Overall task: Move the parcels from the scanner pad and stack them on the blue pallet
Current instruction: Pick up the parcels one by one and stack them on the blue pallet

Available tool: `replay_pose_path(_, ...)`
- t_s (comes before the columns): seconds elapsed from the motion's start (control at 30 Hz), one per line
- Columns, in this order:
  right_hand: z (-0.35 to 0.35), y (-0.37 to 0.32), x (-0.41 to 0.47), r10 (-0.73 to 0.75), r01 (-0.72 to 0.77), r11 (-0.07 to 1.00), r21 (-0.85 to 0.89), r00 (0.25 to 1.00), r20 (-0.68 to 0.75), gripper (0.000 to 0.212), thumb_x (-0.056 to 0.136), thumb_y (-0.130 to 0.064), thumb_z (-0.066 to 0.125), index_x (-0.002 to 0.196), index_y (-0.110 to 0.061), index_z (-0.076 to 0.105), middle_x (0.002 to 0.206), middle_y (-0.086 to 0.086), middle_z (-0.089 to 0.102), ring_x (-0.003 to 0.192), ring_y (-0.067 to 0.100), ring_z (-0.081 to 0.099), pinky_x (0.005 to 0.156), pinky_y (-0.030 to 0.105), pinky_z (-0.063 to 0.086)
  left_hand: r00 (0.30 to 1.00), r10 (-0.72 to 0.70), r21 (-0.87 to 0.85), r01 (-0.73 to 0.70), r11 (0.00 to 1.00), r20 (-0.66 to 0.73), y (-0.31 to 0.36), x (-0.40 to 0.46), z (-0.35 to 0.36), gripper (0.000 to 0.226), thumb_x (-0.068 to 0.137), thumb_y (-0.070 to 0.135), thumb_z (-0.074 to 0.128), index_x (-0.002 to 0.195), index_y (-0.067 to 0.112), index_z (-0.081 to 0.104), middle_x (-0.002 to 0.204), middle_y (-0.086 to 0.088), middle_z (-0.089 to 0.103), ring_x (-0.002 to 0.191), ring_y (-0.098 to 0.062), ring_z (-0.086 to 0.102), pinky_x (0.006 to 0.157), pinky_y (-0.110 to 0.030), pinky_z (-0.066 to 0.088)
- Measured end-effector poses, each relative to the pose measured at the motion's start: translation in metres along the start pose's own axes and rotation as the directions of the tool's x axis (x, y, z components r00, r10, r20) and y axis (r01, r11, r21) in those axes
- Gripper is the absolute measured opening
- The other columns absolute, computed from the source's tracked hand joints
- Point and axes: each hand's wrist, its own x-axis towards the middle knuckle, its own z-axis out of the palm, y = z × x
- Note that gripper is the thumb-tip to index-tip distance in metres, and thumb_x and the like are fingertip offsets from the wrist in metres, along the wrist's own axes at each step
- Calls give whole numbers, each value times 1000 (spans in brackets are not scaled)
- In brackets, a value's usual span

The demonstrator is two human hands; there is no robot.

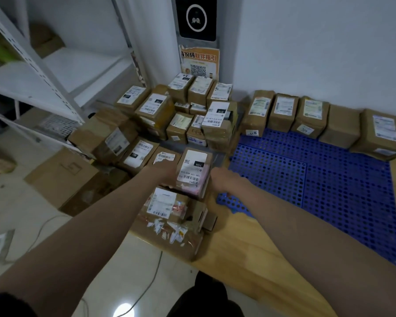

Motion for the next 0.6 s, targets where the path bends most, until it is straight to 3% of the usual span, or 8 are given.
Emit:
replay_pose_path(0.1,6,-5,16,7,-8,999,36,1000,17,49,97,-18,55,140,1,42,136,19,48,114,33,57,73,38,54,1000,6,-4,-6,1000,-5,-2,10,5,49,88,22,65,132,12,48,125,-8,58,112,-24,56,86,-31,45)
replay_pose_path(0.23,16,-4,37,32,-41,989,143,998,59,59,93,-25,63,145,-7,40,130,16,54,108,33,61,88,45,56,996,81,26,-80,996,-25,-5,29,12,56,89,18,62,140,15,40,128,-10,56,112,-26,57,84,-31,45)
replay_pose_path(0.37,22,-3,52,82,-110,955,276,991,109,42,95,-15,60,133,-1,50,110,13,55,77,29,61,62,35,58,997,70,5,-70,998,-44,-7,46,20,49,92,13,58,138,15,42,127,-11,58,114,-26,57,87,-32,47)
replay_pose_path(0.5,23,-3,58,64,-106,893,437,992,110,44,96,-8,54,139,-2,46,130,18,55,98,34,67,73,39,61,997,60,-28,-61,998,-43,-3,57,21,41,91,10,59,131,15,49,121,-11,62,109,-27,60,91,-37,52)
replay_pose_path(0.6,18,-1,54,73,-114,848,518,992,99,40,95,-4,53,135,2,50,122,22,62,96,36,70,67,38,59,993,76,-31,-79,996,-85,1,58,14,37,91,9,60,127,12,52,121,-11,62,109,-26,60,90,-35,52)
